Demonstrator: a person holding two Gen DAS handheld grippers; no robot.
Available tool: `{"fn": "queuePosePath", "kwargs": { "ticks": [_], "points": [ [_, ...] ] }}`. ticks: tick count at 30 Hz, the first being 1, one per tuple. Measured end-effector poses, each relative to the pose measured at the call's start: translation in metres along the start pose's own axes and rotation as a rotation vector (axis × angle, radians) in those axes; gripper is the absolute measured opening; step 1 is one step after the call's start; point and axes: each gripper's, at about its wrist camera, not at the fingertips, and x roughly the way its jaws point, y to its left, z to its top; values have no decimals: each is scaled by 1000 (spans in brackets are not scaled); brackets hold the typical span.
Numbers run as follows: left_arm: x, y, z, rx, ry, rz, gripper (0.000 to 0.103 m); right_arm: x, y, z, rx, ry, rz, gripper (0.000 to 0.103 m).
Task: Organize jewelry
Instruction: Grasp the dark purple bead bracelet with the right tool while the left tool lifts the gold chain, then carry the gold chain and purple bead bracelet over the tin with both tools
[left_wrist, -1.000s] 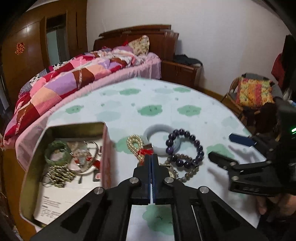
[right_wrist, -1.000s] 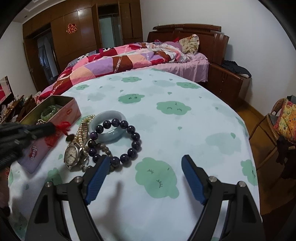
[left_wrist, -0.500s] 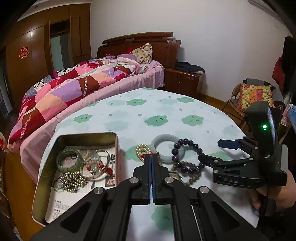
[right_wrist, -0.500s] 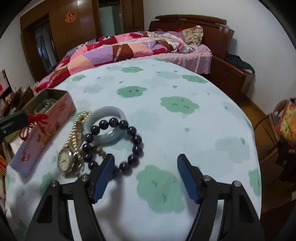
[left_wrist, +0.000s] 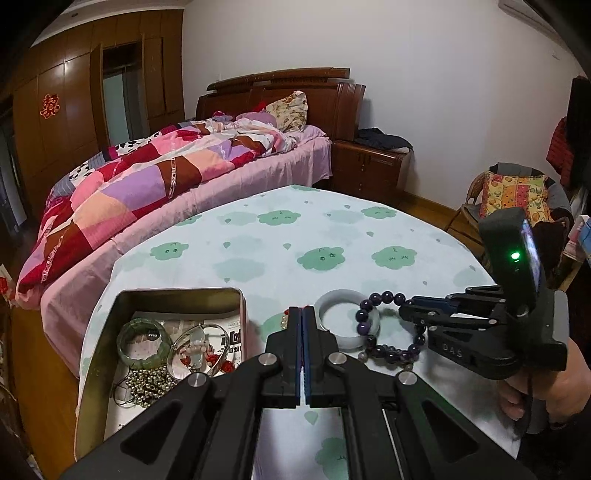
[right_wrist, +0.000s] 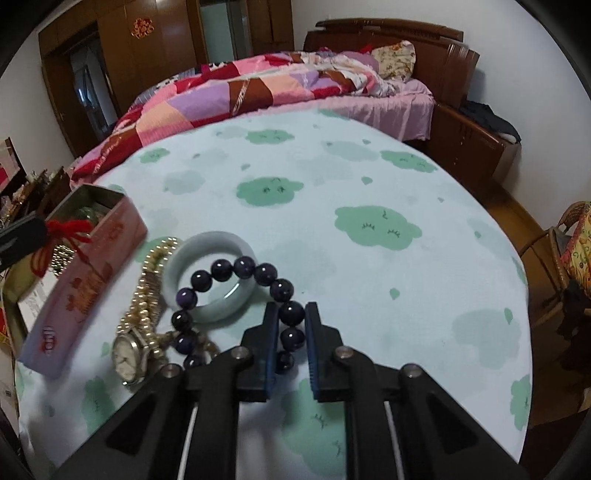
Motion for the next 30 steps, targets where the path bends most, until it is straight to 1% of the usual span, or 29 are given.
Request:
{"fn": "queuePosePath", "kwargs": {
  "ticks": [7,13,23,30],
  "points": [
    [-17,6,4,-18,-34,1,0,-30,10,9,7,-90,34,16],
    [-25,18,7,-35,-55,10,0,-43,23,24,-6,-134,52,16],
    [-38,48,11,-83,-90,48,0,-59,55,42,-70,-184,82,16],
    [-44,73,8,-126,-101,88,0,-56,91,55,-129,-194,120,16]
  ]
}}
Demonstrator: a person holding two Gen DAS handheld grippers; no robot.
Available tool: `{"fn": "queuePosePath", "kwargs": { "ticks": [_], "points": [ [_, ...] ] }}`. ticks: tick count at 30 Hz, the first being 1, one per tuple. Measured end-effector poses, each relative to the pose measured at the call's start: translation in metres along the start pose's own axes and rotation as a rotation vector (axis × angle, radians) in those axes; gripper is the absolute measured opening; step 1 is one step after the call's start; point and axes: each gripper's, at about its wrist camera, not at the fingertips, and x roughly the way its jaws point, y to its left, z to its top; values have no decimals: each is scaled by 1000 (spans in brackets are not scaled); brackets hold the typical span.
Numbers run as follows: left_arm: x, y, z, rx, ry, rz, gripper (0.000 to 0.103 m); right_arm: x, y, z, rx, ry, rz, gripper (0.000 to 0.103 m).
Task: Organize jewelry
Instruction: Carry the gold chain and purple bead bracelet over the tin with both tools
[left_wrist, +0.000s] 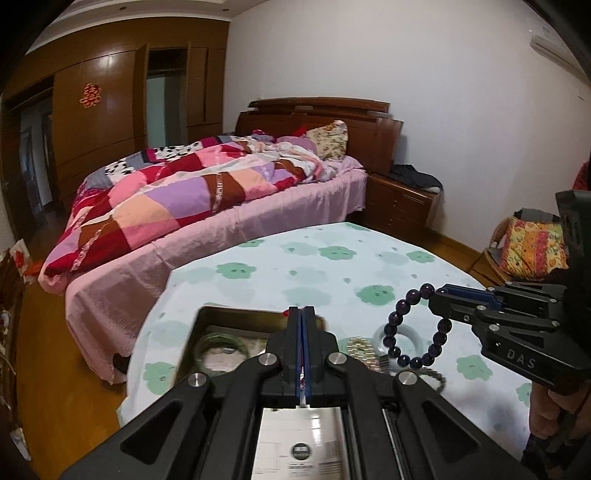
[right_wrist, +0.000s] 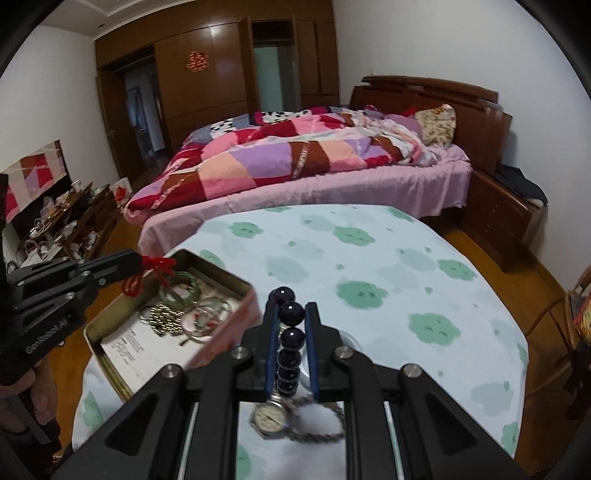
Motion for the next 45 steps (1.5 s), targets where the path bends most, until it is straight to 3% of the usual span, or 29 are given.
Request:
{"fn": "queuePosePath", "kwargs": {
  "ticks": [20,29,45],
  "points": [
    [11,66,-15,-122,31,74,0,33,73,17,-110,16,93,16],
    [30,69,-32,-117,94,74,0,60,65,0,-70,95,99,16],
    [37,67,-41,-105,124,79,0,65,65,-5,-71,116,96,17]
  ]
}}
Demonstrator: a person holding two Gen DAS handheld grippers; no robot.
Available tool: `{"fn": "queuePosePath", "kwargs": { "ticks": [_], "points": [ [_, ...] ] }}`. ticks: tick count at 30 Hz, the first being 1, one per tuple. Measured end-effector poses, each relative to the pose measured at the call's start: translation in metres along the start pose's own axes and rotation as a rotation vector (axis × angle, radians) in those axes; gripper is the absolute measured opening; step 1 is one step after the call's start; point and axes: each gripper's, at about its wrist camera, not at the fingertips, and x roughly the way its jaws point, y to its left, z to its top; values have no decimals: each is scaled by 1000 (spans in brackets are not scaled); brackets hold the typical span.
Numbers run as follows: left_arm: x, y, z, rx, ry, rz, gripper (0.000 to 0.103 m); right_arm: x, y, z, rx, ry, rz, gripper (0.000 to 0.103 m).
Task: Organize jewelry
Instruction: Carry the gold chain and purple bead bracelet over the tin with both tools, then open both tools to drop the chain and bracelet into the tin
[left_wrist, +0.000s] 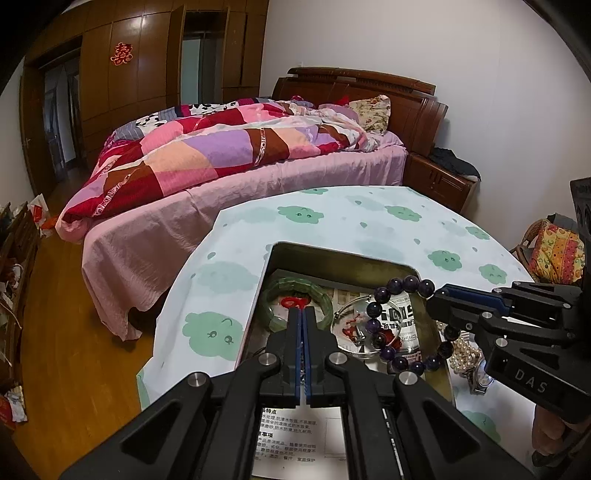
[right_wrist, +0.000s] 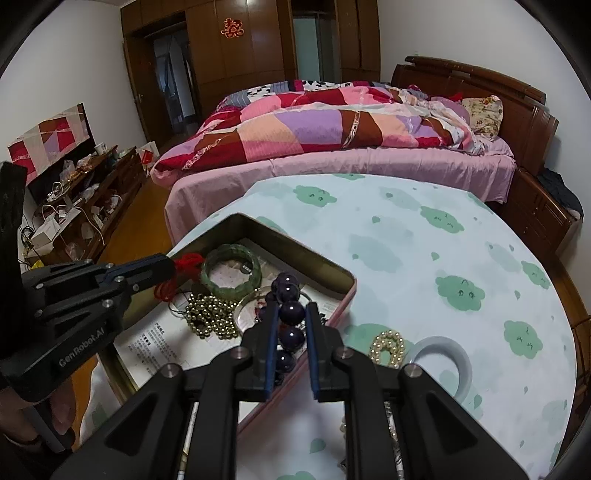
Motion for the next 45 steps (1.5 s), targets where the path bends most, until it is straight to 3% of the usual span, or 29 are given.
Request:
{"fn": "queuePosePath", "kwargs": {
  "ticks": [24,25,26,27,29,31,45],
  "points": [
    [0,4,-2,0,6,2,2,3,3,-4,-13,3,7,17],
    [0,3,-3,7,13,4,4,3,4,-4,-21,5,13,17],
    [-1,1,-3,15,20,6,15,3,5,-5,-27,2,19,21],
    [-1,-1,-5,21,22,15,41,1,6,-6,-33,-7,19,27],
    [-6,-4,-7,21,-6,52,75,-1,6,-8,-41,-17,9,42],
    [-13,-3,-8,17,-37,41,76,-4,6,-9,-45,-22,-1,42],
    [-14,-9,-14,7,-9,30,76,-15,-23,-19,24,-38,-29,60]
  ]
}}
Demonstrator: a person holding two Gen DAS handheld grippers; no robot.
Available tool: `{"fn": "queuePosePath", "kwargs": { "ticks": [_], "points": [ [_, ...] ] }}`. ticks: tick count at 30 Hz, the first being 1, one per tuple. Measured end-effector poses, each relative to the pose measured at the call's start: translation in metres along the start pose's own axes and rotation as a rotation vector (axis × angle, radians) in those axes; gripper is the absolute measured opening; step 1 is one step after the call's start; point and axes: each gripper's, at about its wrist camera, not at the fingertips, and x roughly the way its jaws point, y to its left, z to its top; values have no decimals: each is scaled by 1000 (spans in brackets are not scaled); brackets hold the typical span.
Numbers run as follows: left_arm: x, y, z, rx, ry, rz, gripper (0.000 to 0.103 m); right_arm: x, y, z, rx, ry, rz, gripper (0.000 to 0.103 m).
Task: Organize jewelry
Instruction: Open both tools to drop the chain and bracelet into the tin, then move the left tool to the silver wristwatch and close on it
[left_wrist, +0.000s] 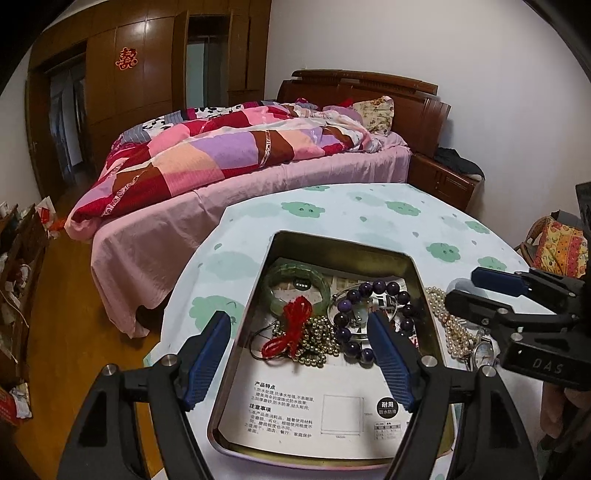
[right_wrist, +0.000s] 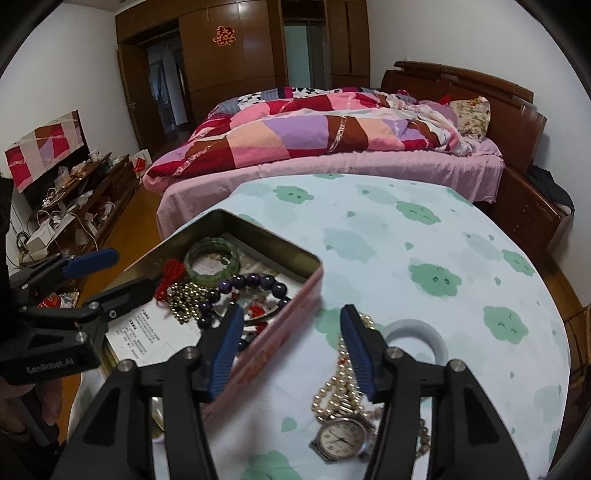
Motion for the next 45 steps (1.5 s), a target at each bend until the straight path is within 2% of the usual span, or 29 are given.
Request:
{"fn": "queuePosePath", "kwargs": {
  "ticks": [9,15,19,25,33,45],
  "points": [
    [2,3,-5,-39,27,-26,76,-14,-51,-24,101,14,-62,63],
    [-4,-5,-8,-27,11,-3,76,-34,-80,-51,151,26,-123,66],
    [-15,-25,-9,4,-23,-11,76,-41,-90,-74,155,57,-155,67],
    [-21,-73,-9,100,-33,-78,76,-49,-107,-97,162,83,-207,70],
    [-12,-139,-16,240,-3,-121,76,-60,-119,-98,172,46,-241,75],
    [18,-169,-32,307,70,-102,76,-56,-122,-106,188,53,-229,79]
  ]
}}
